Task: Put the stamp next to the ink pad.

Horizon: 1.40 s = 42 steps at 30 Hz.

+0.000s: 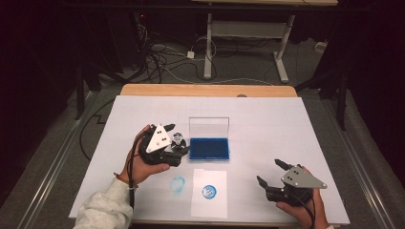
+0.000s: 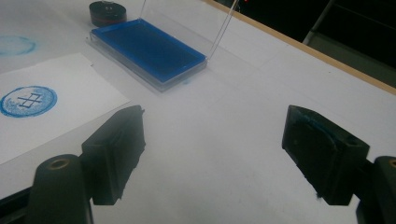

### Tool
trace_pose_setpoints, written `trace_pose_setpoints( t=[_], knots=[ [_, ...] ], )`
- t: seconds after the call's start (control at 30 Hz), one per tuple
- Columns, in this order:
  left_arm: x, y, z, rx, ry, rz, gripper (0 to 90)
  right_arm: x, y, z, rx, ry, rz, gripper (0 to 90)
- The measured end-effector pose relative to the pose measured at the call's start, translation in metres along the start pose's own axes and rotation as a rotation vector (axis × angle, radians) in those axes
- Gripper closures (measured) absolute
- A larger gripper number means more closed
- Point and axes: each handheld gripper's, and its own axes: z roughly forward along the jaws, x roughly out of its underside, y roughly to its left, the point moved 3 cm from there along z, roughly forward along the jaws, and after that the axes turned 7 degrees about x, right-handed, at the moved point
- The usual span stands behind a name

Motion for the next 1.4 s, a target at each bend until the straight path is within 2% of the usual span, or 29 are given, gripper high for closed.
trace_pose_setpoints(
  t=[0.1,0.17,0.3,0.33,0.8,1.07,1.4],
  knots=[
    [0.000,-0.003,-0.003,0.003,-0.004,0.005,15.4,0.000,0.000,0.000,0.001,0.000,0.002,21.4],
    [0.001,-0.005,-0.005,0.009,-0.009,-0.006,15.4,-0.001,0.000,-0.001,0.000,-0.005,0.007,21.5],
    [0.004,-0.013,-0.008,0.020,0.002,0.011,15.4,-0.001,-0.001,-0.002,0.003,-0.007,0.008,21.4],
    [0.005,-0.014,-0.009,0.012,0.002,0.026,15.4,0.000,-0.001,-0.002,0.006,-0.005,0.008,21.5],
    [0.012,-0.026,-0.024,0.001,-0.013,0.059,15.4,-0.003,0.002,-0.004,0.008,-0.020,-0.007,21.4],
    [0.019,-0.032,-0.033,-0.021,-0.010,0.079,15.4,-0.005,0.004,-0.006,0.006,-0.028,-0.013,21.4],
    [0.033,-0.034,-0.042,-0.032,0.008,0.071,15.4,-0.006,0.007,-0.006,0.006,-0.028,-0.012,21.4]
  ],
)
